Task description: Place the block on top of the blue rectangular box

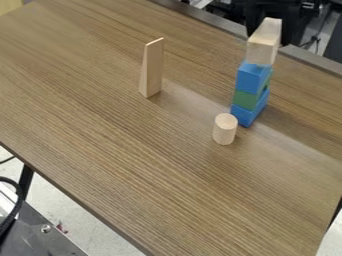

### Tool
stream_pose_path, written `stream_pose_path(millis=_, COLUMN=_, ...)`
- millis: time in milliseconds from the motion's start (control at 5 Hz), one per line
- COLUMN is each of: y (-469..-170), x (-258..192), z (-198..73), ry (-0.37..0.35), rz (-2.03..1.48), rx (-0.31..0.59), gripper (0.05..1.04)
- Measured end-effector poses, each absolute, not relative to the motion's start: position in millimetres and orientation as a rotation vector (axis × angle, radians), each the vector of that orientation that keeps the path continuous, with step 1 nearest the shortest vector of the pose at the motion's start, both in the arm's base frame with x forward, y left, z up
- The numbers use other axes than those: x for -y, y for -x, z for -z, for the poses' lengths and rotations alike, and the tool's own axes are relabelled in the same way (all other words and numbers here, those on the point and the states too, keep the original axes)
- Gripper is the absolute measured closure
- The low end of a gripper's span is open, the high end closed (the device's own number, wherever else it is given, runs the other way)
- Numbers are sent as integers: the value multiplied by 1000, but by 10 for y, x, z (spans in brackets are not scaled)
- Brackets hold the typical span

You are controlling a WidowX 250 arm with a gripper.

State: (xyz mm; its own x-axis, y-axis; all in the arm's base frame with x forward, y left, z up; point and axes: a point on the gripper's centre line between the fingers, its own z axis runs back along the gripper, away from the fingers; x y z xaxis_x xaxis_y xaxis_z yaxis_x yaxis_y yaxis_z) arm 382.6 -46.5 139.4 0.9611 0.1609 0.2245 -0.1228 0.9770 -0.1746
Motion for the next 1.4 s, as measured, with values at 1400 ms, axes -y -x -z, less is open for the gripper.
stream_pose_path(millis=1400, y=-3775, x=391, z=-1284, ry=150, rz=-152, rx=220, gripper=507)
